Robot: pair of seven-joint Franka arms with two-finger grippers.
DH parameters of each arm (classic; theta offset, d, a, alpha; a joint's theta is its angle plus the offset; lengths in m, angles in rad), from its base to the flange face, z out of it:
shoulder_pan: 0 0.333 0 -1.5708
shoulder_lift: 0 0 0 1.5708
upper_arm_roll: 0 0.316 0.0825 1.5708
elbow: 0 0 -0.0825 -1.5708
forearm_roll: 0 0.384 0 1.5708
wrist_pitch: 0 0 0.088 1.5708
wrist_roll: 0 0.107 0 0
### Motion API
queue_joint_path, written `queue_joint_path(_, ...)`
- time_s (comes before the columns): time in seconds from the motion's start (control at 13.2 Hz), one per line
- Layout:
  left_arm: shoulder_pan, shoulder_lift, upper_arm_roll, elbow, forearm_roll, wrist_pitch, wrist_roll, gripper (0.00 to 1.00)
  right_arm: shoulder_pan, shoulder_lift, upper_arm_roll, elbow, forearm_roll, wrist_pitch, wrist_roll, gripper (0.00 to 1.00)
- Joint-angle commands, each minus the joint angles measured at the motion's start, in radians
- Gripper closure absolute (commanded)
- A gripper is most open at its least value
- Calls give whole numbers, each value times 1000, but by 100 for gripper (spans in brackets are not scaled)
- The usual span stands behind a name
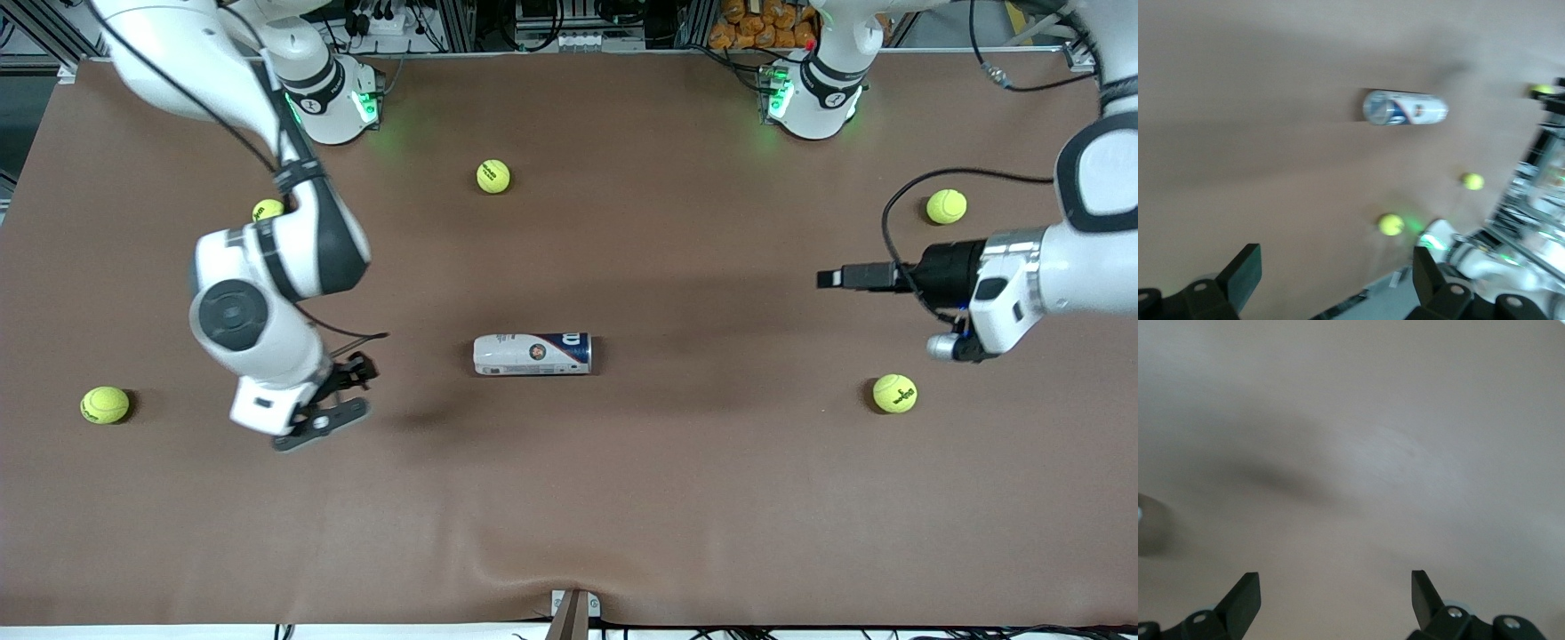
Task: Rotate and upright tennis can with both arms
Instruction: 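Open and withdraw the right gripper while the left gripper approaches the can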
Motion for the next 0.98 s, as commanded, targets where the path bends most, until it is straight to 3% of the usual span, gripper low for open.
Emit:
queue_joint_path(0.0,-10,59,-15,15,-86,38,24,0,-53,-36,19,-29,13,-46,10,0)
queue_joint_path(0.45,-32,220,-47,11,-282,102,307,0,-134,-72,21,-29,59,-78,14,0)
queue_joint_path(0.53,-50,237,-47,9,-303,124,341,0,-157,-82,22,-25,65,-136,11,0)
queue_joint_path(0.91,-153,291,-49,9,-334,266,360,0,-237,-163,22,-25,102,-281,5,0)
